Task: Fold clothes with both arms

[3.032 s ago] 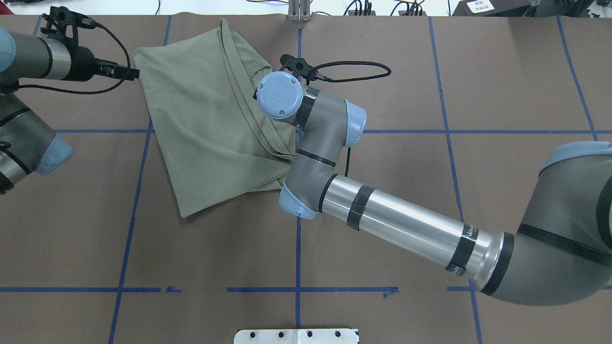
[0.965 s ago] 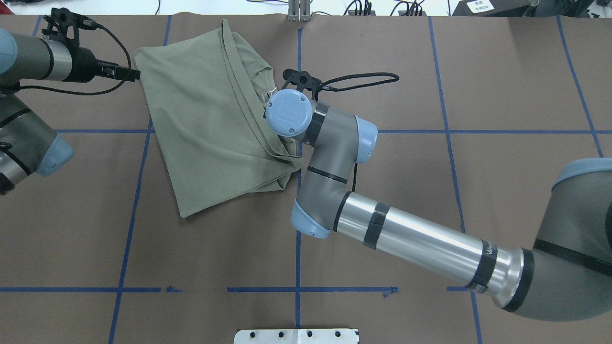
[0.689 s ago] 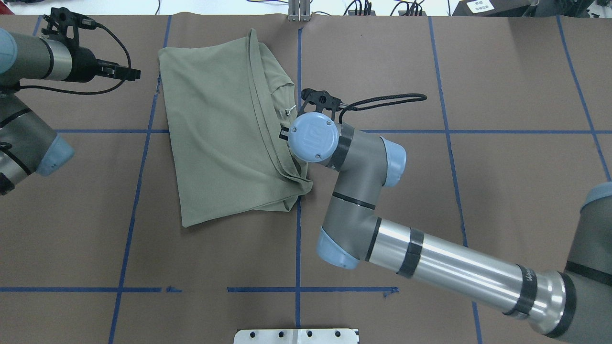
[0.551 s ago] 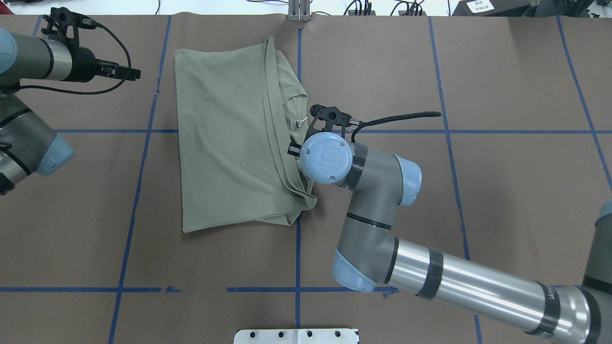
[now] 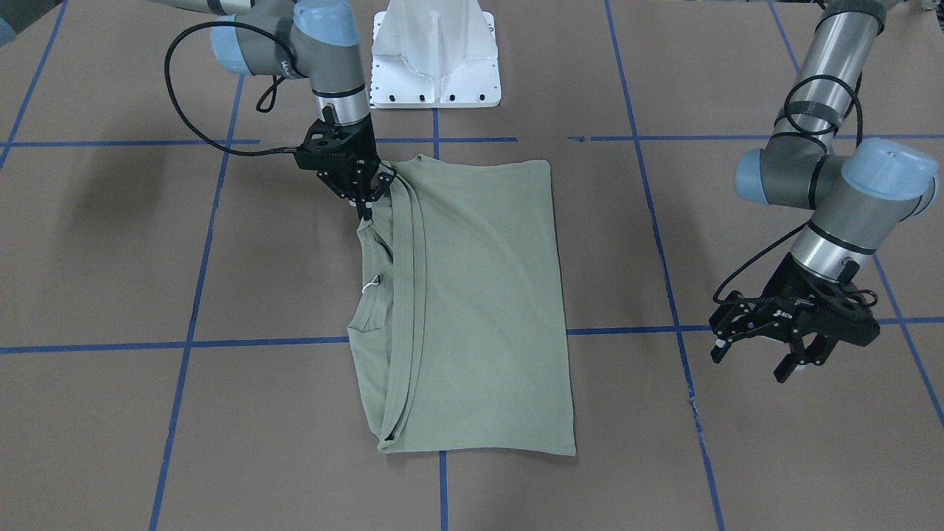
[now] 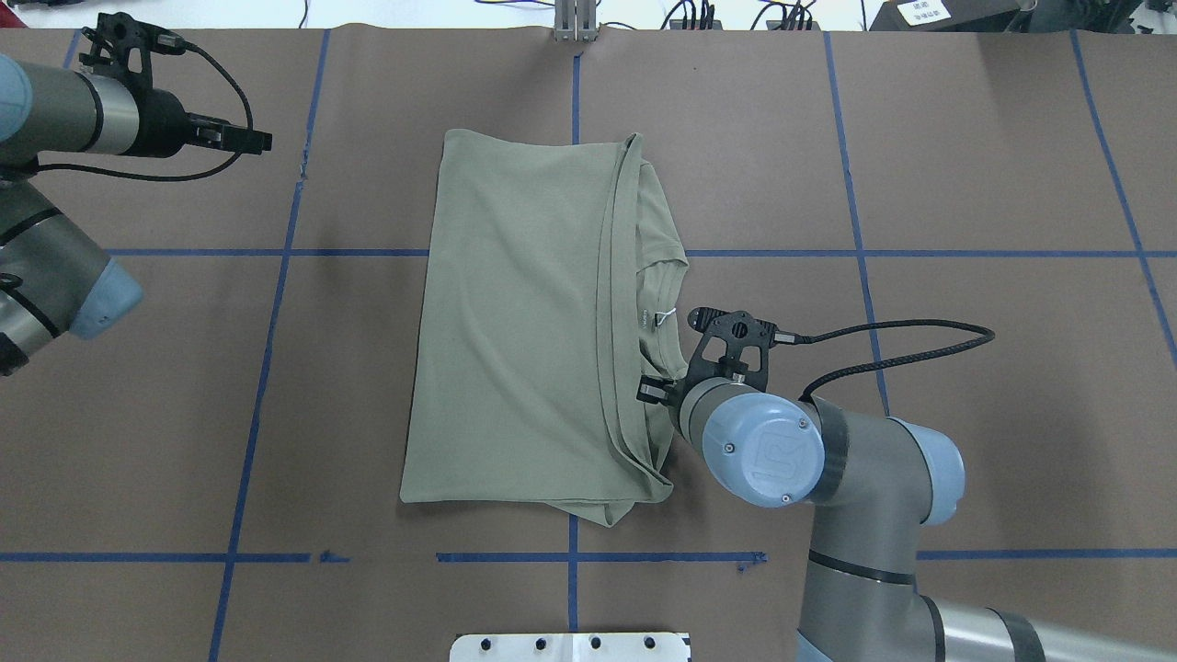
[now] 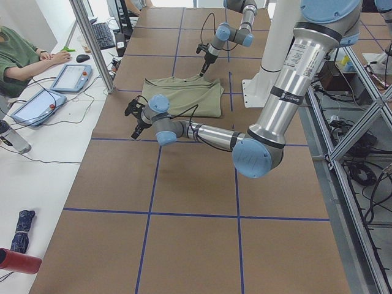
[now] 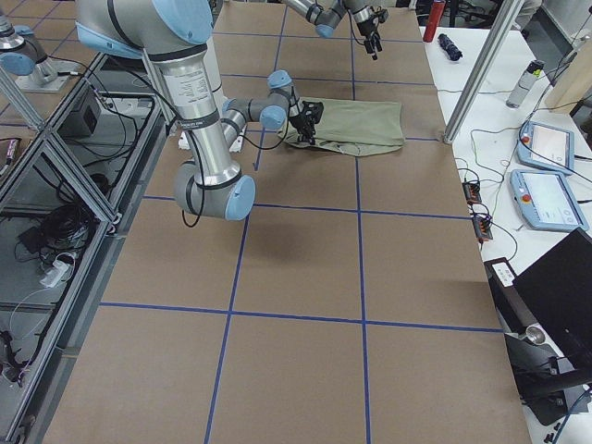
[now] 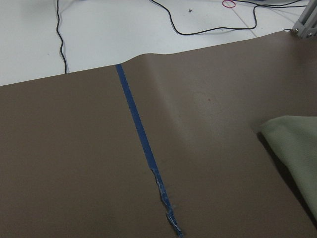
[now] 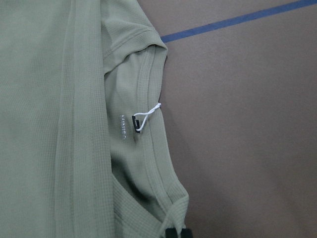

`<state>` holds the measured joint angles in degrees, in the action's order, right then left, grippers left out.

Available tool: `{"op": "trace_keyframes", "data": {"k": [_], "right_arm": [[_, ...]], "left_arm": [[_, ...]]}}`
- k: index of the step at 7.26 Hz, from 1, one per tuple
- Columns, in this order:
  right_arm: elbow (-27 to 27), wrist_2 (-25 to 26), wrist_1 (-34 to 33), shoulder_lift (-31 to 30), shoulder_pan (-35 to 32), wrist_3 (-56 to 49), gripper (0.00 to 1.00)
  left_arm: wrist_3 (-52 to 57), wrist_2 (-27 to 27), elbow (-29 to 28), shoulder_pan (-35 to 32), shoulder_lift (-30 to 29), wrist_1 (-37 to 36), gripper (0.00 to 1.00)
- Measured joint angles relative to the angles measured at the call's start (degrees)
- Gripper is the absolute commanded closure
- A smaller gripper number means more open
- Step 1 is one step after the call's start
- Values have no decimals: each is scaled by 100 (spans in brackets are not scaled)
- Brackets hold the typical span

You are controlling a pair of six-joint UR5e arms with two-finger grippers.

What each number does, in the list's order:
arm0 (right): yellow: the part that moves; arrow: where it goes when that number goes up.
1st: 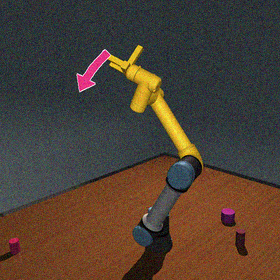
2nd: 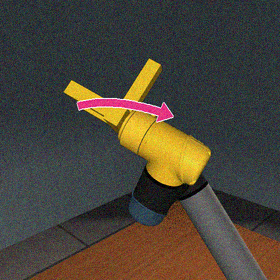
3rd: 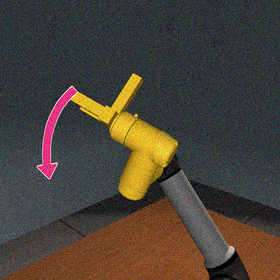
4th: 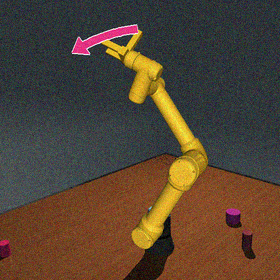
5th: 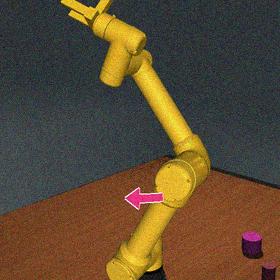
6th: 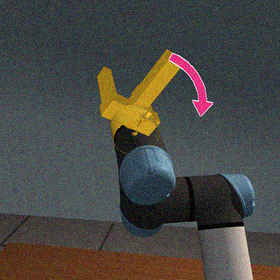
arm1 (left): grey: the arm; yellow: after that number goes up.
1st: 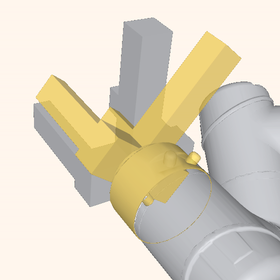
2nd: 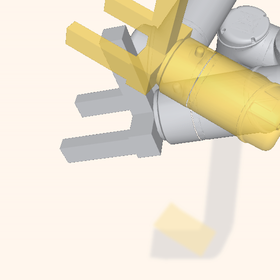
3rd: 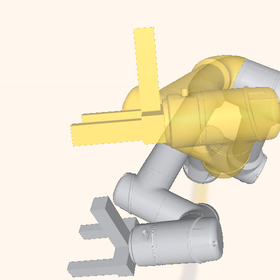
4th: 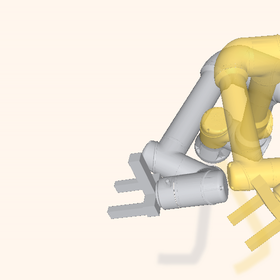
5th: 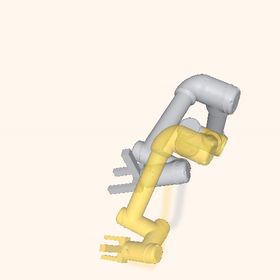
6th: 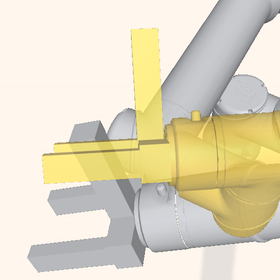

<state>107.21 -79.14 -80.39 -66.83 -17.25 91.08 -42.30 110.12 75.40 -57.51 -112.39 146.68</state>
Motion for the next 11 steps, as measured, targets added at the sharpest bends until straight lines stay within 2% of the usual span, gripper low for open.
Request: {"op": "trace_keyframes", "data": {"k": [1,3,6,7,8,9,11], "right_arm": [[92,14,-30,-118,31,-11,1],[120,-32,-65,-133,34,-178,0],[86,-560,-490,316,-132,-948,0],[74,-692,-585,416,-73,-1252,5],[49,-784,-625,456,60,-1501,16],[9,-824,-633,468,201,-1622,23],[-56,-845,-634,470,325,-1768,25]], "left_arm": [[-25,0,12,1,9,0,0],[-39,0,18,3,14,1,0],[-44,0,19,9,15,1,0],[-53,0,19,10,15,1,0],[-66,0,19,14,15,1,0],[-72,0,19,17,15,1,0],[-78,0,19,23,14,1,0]]}}
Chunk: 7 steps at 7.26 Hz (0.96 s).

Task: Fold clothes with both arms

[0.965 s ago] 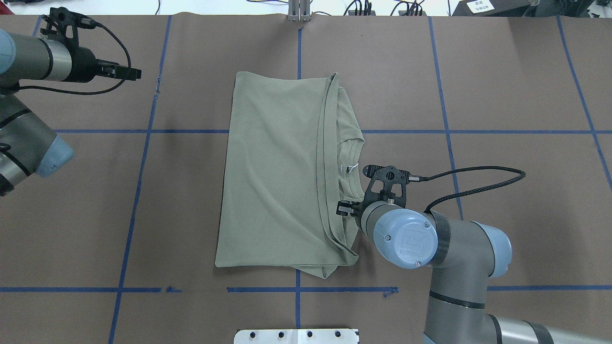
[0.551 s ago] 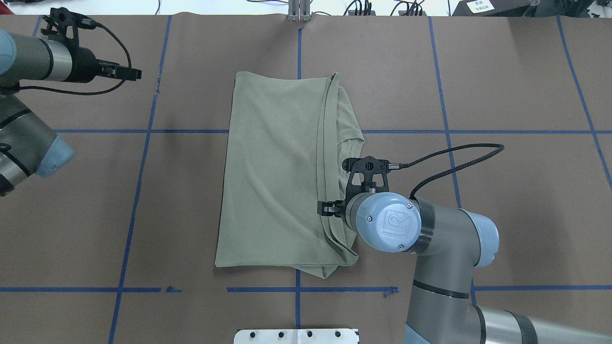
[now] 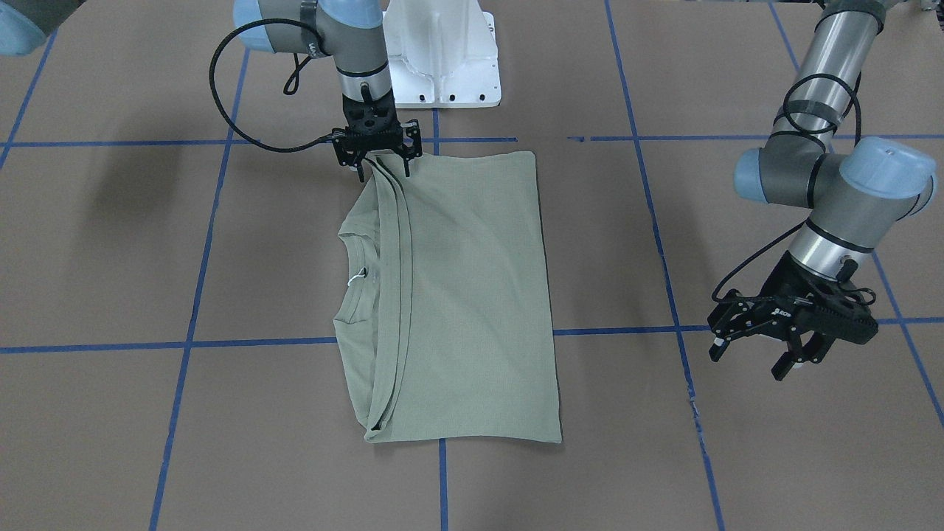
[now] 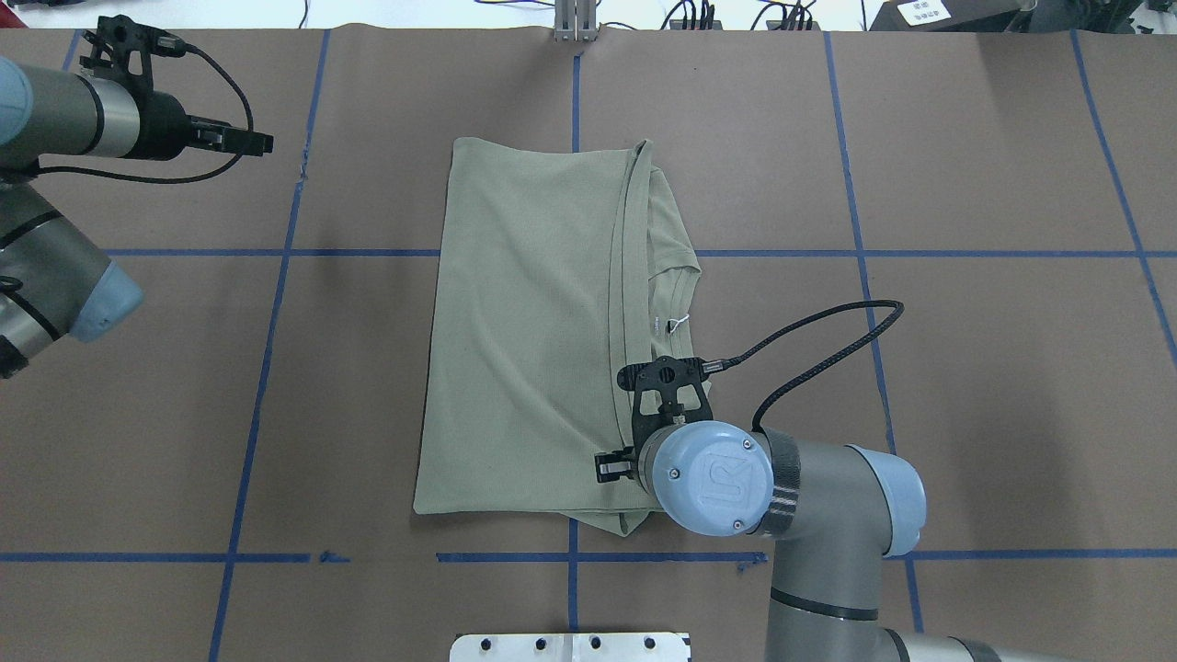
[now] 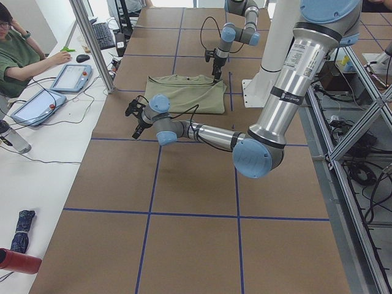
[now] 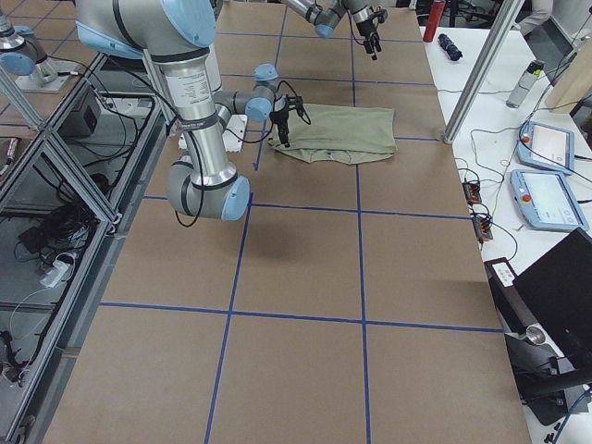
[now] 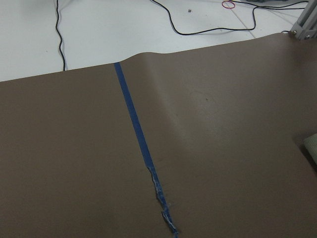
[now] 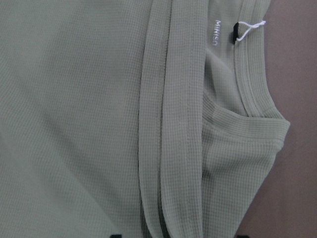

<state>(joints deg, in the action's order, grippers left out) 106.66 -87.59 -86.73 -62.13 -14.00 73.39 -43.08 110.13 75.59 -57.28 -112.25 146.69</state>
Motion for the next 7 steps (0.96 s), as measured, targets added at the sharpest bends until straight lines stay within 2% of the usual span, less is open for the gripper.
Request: {"op": "trace_keyframes", "data": {"k": [1,3,5,6,7], "right_arm": [[-25,2,6,0,13,-73,32],[-58,7,13,0,37,-132,59],[-64,8,-3,-2,44,-135,69],[-66,6,-8,-9,49,-133,70],[-66,7,-9,-16,59,-131,86]], "left_arm": [[-4,0,0,3,-1,0,0],[-7,0,0,9,0,0,0],[-7,0,0,13,1,0,0],[-7,0,0,14,1,0,0],[-7,0,0,15,1,0,0]]}}
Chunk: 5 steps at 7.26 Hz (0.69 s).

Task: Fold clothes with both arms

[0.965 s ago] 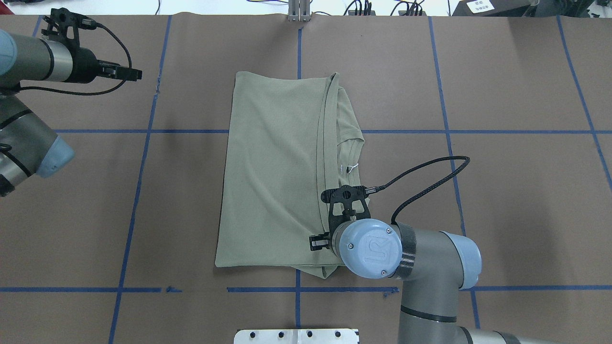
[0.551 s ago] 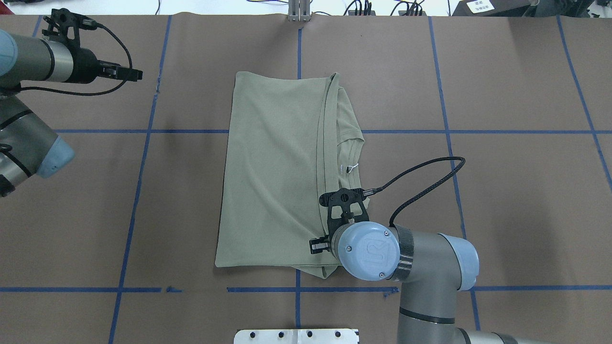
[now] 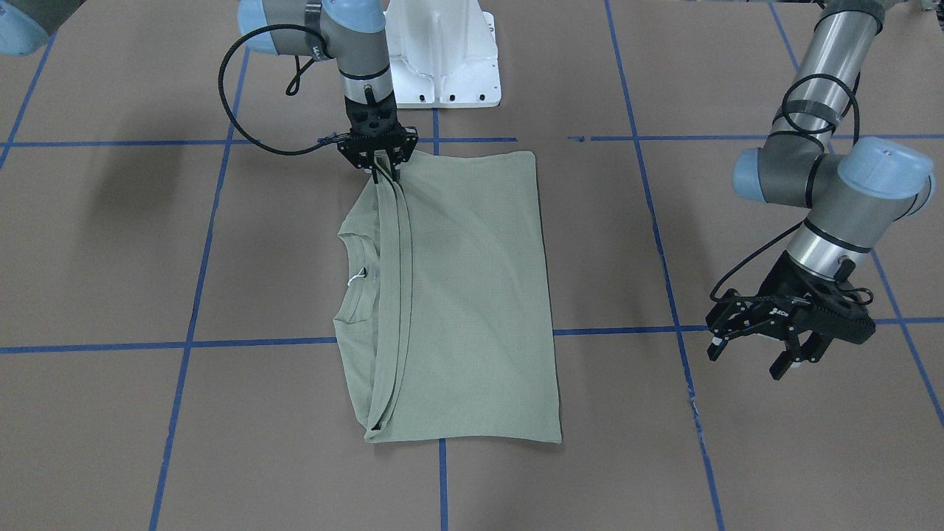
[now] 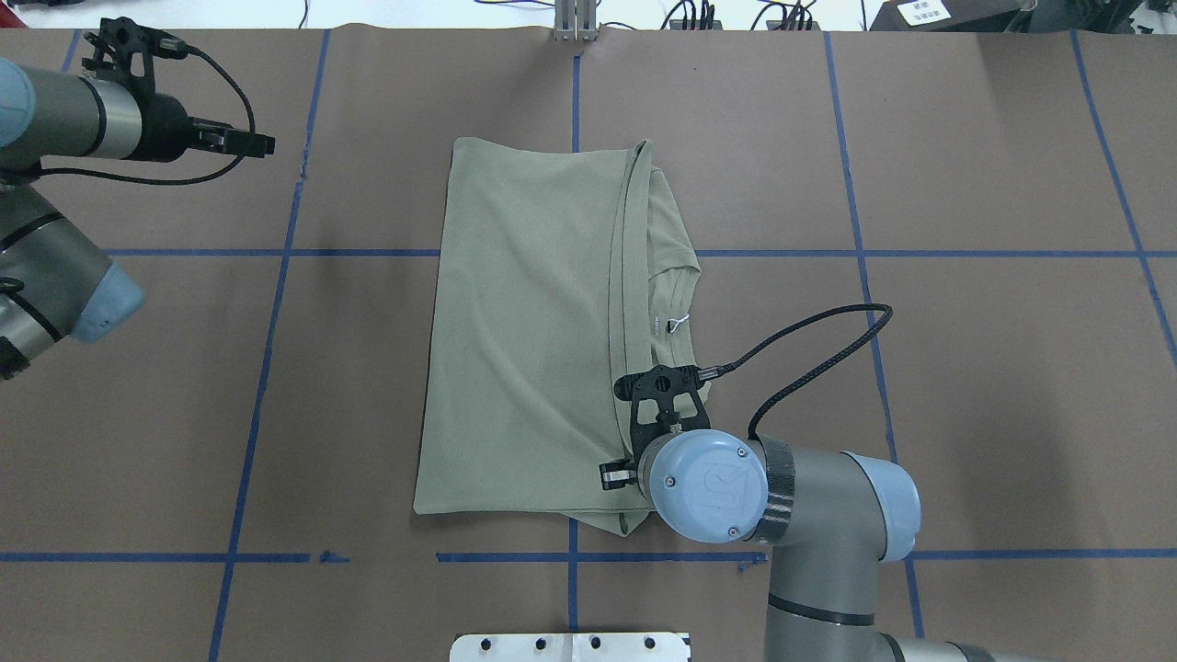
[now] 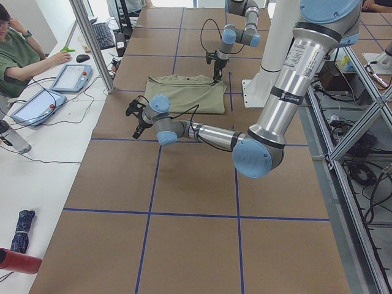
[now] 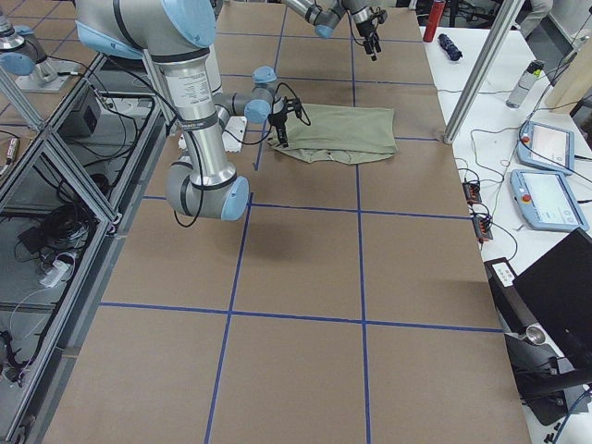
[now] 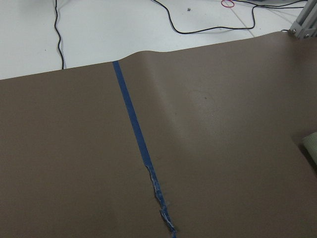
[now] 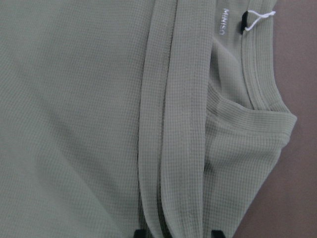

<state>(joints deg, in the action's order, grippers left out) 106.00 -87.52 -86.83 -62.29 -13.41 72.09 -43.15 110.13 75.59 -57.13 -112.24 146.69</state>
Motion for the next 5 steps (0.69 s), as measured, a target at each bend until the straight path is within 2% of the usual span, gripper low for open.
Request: {"op": "trace_keyframes", "data": {"k": [1,5], "right_arm": [[0,4,-1,-9,12,4,100],[86,35,-99,-42,-67,101,100]], "left_arm": [[0,0,0,0,0,0,0],[0,0,7,0,0,0,0]]}}
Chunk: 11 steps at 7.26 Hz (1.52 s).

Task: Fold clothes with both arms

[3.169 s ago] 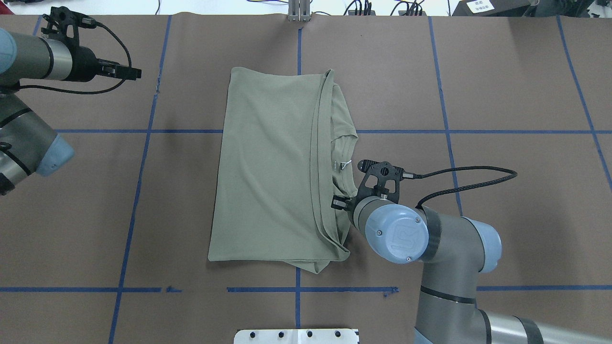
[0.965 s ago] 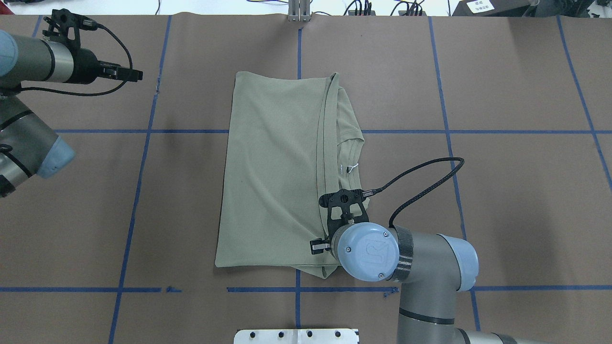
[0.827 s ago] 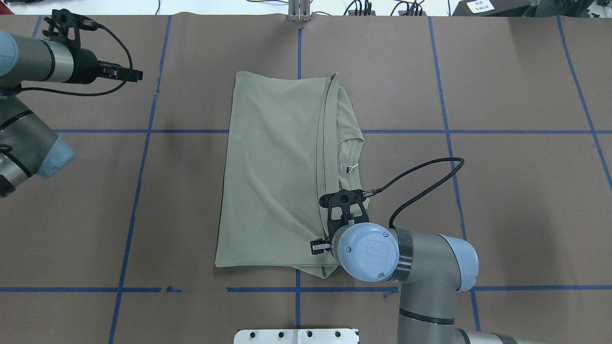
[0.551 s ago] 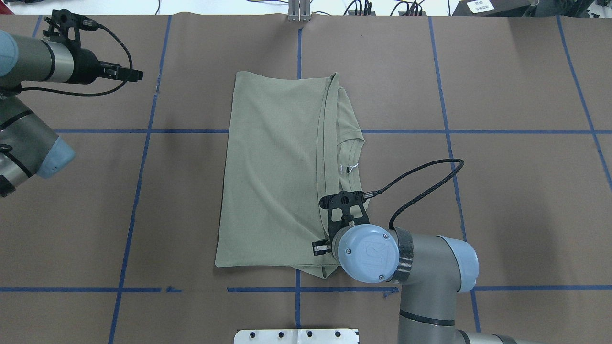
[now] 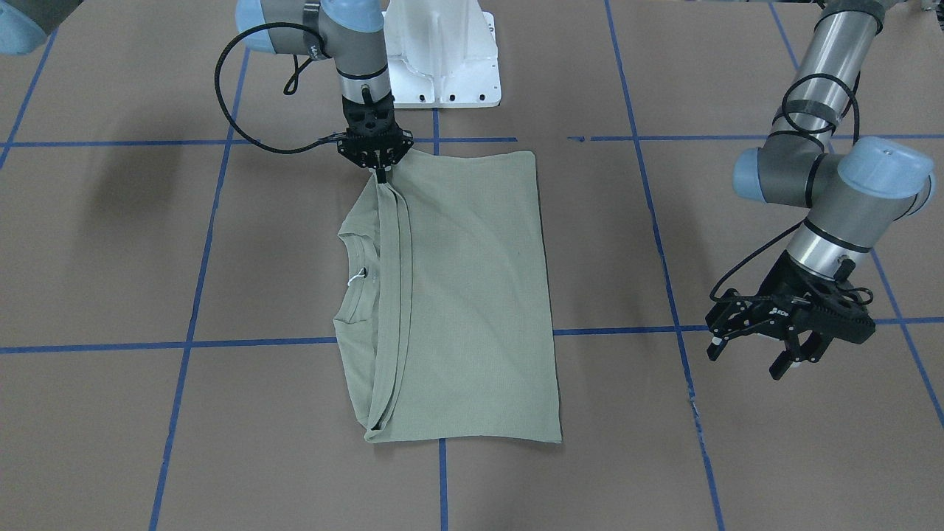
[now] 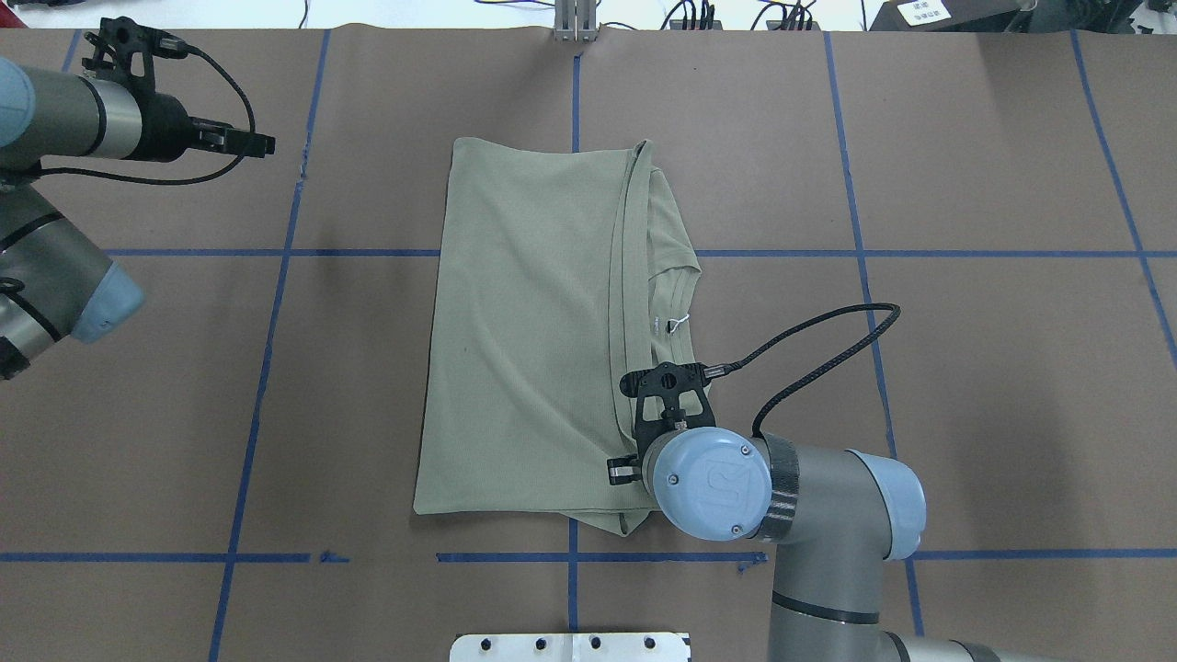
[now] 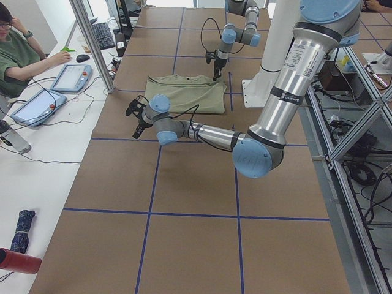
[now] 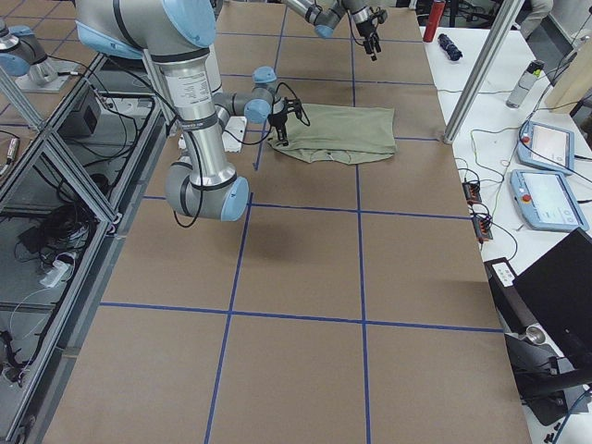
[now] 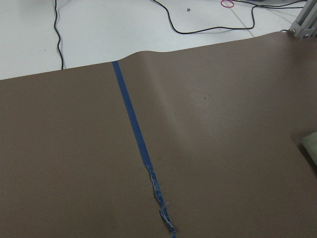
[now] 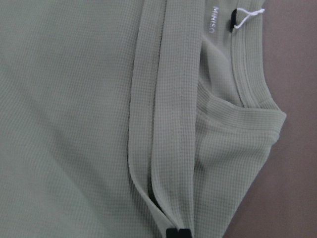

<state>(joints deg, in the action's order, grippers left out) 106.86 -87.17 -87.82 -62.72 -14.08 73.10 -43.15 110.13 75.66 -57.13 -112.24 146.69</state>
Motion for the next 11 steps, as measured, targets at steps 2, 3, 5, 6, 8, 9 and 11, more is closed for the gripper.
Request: {"op": "trace_keyframes", "data": {"k": [2,3,5,6,8,9,11], "right_arm": [[292,9,-10,-342,-72,264,100],[424,34,0,-583,-55,638,100],[529,243,18,-832,132,1493,0],[557,369,24,-859,235,1747,0],[637,479,52,-822,312,1872,0],[720,485,135,-764,247,1857,0],[657,392,560,-626,-218,1607,0]], "left_arm": [[0,0,-6,3,0,0,0],[0,0,-7,9,0,0,0],[0,0,-7,15,0,0,0],[0,0,-7,17,0,0,0],[0,2,0,23,-5,-2,0],[-24,11,38,25,-8,-8,0],[-240,181,144,36,-8,-16,0]]}}
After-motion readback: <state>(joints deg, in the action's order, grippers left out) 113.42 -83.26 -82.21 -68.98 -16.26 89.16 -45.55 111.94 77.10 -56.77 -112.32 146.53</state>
